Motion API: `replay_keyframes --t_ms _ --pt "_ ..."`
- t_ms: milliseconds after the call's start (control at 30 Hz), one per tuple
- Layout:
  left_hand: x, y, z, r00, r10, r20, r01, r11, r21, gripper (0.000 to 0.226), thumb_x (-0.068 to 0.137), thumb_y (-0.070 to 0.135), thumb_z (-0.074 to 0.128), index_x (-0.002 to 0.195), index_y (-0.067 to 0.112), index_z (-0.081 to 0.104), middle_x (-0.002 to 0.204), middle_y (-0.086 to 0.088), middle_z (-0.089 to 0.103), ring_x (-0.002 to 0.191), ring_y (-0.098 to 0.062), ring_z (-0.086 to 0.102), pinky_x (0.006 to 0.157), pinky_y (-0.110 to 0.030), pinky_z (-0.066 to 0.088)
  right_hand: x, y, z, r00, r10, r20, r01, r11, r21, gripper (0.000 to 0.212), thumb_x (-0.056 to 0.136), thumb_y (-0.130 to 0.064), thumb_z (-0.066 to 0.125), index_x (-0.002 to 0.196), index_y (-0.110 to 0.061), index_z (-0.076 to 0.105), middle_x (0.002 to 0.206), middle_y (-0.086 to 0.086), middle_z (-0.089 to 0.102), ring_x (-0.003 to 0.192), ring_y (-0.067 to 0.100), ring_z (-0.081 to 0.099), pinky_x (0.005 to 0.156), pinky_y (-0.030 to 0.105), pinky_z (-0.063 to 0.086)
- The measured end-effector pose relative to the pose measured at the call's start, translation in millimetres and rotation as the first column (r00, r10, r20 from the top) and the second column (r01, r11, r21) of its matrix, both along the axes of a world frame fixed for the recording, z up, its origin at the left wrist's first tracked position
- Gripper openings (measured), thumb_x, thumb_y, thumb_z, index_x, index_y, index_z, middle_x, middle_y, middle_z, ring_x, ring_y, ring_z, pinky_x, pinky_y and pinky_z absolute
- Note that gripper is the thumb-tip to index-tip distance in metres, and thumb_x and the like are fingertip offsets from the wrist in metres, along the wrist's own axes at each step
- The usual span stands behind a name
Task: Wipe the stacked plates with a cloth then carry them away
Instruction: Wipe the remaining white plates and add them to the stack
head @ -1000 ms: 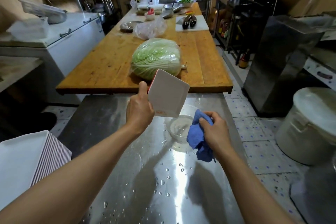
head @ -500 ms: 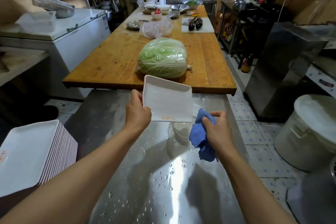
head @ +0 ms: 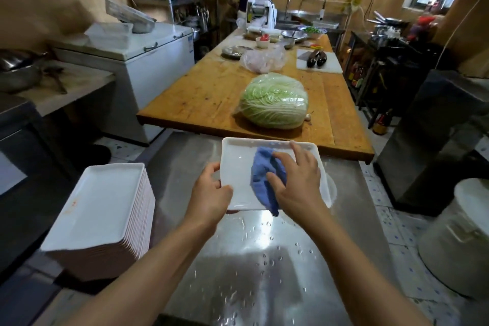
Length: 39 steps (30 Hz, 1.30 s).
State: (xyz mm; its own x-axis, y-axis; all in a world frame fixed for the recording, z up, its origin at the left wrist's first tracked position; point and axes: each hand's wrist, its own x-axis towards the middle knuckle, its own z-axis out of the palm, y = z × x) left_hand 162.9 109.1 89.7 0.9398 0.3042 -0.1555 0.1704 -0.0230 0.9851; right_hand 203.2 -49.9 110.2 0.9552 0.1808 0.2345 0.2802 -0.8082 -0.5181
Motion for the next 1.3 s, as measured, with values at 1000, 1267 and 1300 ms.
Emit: replay_keyframes --t_ms 1000,1267,1300 --pt "-68.5 68.8 15.6 0.995 -0.024 0.092 0.039 0.985 -0.165 0.051 0.084 -0.013 0.050 0.108 0.030 0.059 0.096 -0.001 0.073 0.085 -0.021 0.071 0.057 -0.029 0.057 -18.2 21.9 15.0 0.959 0.019 0.283 0.060 0.962 -0.268 0.030 0.090 -0.010 0.047 0.115 -0.011 0.062 0.133 0.005 0.052 0.122 0.025 0.042 0.102 0.033 0.022" --pt "-54.9 66.7 15.9 0.994 0.030 0.102 -0.010 0.981 -0.193 0.051 0.086 -0.013 0.046 0.116 0.027 0.056 0.077 0.016 0.072 0.072 -0.012 0.069 0.049 -0.026 0.053 -27.4 2.3 23.8 0.976 0.108 0.189 -0.010 0.889 -0.458 0.021 0.087 -0.018 0.058 0.106 -0.013 0.064 0.128 0.002 0.046 0.115 0.021 0.038 0.094 0.031 0.032" --pt "-51.2 66.7 15.4 0.995 0.050 0.089 -0.029 0.975 -0.220 0.052 0.085 -0.014 0.045 0.117 0.025 0.056 0.077 0.015 0.071 0.073 -0.013 0.068 0.049 -0.028 0.053 -32.8 1.2 22.9 0.978 0.130 0.160 -0.040 0.880 -0.472 0.018 0.087 -0.019 0.060 0.103 -0.015 0.065 0.126 0.002 0.047 0.114 0.019 0.039 0.093 0.029 0.033"
